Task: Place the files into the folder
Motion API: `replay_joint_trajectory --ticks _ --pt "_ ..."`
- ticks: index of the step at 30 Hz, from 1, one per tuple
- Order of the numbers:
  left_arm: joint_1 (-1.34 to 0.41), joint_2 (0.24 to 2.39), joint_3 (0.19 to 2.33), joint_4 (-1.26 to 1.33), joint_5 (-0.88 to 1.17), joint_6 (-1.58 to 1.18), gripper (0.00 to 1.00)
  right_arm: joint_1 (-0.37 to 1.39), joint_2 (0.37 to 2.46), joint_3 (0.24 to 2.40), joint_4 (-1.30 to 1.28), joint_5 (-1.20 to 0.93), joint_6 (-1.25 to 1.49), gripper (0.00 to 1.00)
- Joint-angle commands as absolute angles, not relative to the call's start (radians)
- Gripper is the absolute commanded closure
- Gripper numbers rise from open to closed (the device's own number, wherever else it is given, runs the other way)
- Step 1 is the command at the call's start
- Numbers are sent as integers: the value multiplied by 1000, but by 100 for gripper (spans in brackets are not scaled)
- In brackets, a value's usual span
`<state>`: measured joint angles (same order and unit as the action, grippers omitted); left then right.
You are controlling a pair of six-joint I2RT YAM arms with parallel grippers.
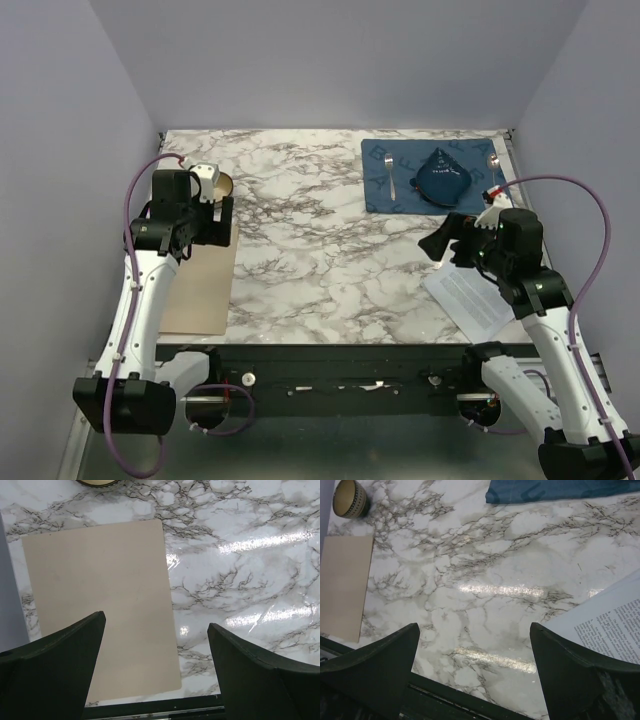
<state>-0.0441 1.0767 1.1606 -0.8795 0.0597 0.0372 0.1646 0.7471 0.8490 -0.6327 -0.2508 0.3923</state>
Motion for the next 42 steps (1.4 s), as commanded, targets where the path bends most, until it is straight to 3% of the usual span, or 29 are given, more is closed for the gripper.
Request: replay_joint_trajectory --ticks 1,4,14,22,28,42 --pt "-8 1088 1143 -883 77 75 1 167 726 828 -655 -235 388 0" --pt "131 1091 1118 -897 179 144 1 167 726 821 -653 -235 385 0" --pt "509 1173 990 -844 213 325 1 166 690 801 -647 -252 377 0" --pt "666 1242 865 -758 248 477 1 166 677 795 -643 -281 376 0" --pt "794 1350 890 -709 294 509 1 167 663 796 -646 -307 382 0" --pt "818 1492 825 -621 328 534 1 166 634 824 -669 -325 393 0"
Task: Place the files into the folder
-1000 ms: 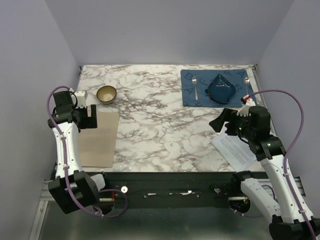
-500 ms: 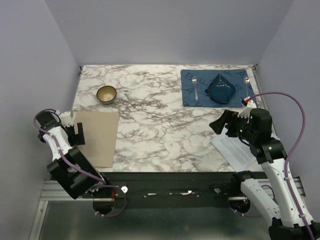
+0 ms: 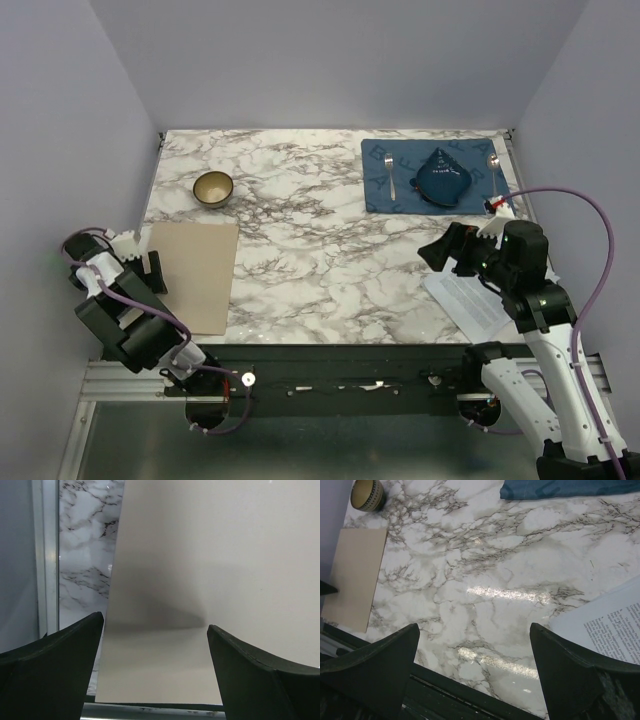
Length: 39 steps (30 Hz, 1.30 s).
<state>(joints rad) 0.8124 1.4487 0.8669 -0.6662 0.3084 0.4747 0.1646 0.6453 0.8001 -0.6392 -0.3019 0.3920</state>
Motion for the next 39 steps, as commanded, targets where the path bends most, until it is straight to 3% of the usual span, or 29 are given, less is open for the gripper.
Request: replay_joint_trajectory --ticks 1,7,16,27,32,39 --pt "818 1509 813 -612 316 541 1 166 634 830 -676 -325 391 0" --pt "787 1484 767 -617 330 561 1 167 635 854 -678 -336 396 0" --pt "493 1237 646 -620 311 561 1 166 640 790 -623 -371 436 0" --pt "229 1285 660 -611 258 486 1 175 679 631 -489 -405 483 0" --pt "147 1327 682 -618 239 471 1 328 774 591 -361 -309 551 0" --pt "81 1358 741 -644 250 457 1 546 1070 655 -238 -173 603 0"
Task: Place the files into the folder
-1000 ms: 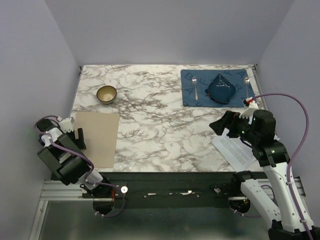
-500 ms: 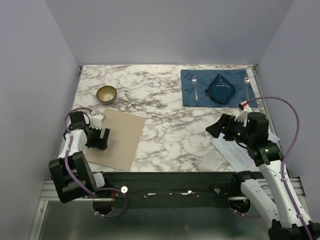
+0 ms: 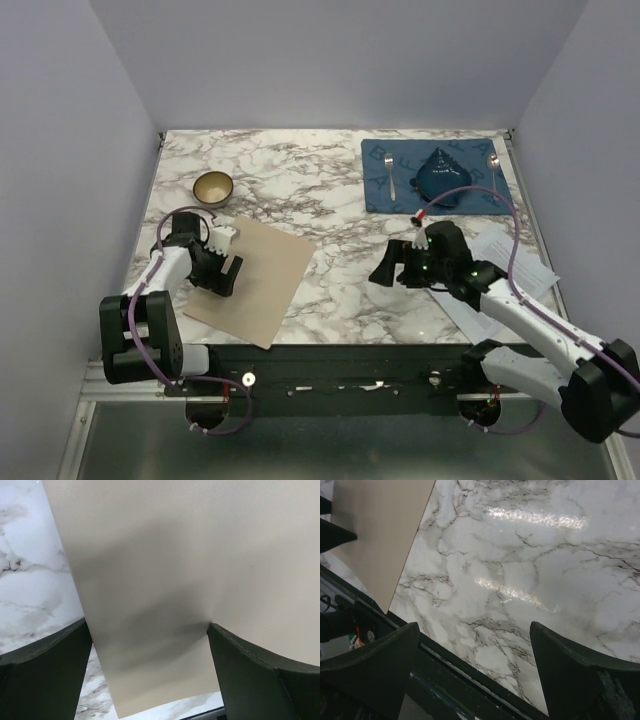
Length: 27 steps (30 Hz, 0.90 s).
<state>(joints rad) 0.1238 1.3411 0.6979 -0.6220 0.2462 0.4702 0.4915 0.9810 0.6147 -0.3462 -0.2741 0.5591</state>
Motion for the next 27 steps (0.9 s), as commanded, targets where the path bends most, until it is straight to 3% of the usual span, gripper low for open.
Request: replay_joint_trajectory --ticks 1,14,27 --pt "75 1364 750 -644 249 445 1 569 1115 658 -206 -169 612 0" --pt "14 1721 1050 -718 388 230 10 776 1482 857 -121 -15 733 11" --pt "107 1494 1163 -885 436 445 1 796 1709 979 -61 -54 790 13"
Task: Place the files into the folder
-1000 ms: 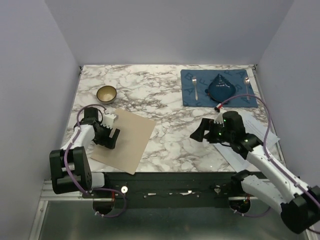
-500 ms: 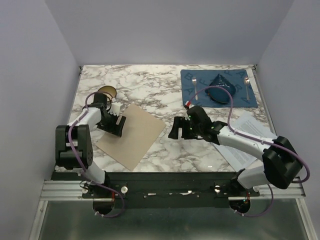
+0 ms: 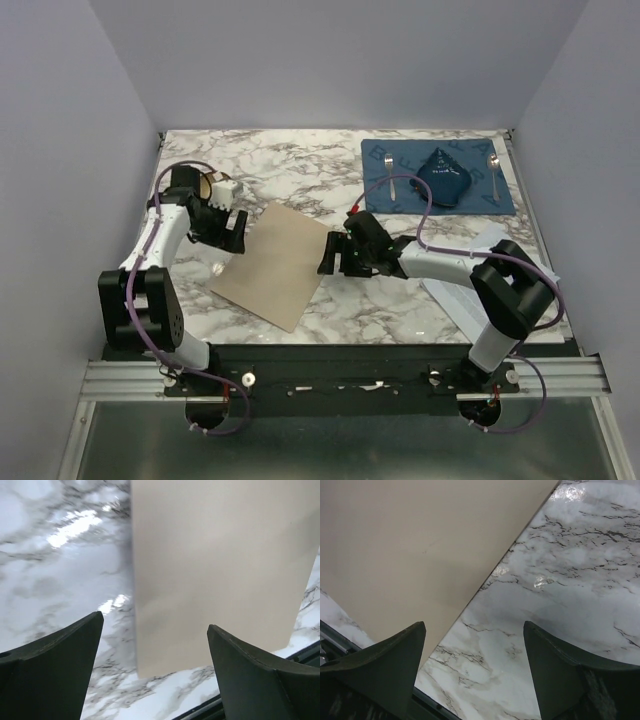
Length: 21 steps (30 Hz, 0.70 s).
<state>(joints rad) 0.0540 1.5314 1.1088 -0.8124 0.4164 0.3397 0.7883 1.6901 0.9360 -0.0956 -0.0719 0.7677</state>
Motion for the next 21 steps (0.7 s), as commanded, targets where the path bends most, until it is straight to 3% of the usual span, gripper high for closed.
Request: replay_joint_trajectory --ticks 1,8,21 --pt "120 1499 1161 -874 375 457 1 798 1709 980 -61 -54 788 13" --pt "175 1578 982 -482 -56 498 3 796 1681 959 -63 -51 790 13" --pt "42 1471 815 -465 -18 577 4 796 1626 934 -110 -25 790 13"
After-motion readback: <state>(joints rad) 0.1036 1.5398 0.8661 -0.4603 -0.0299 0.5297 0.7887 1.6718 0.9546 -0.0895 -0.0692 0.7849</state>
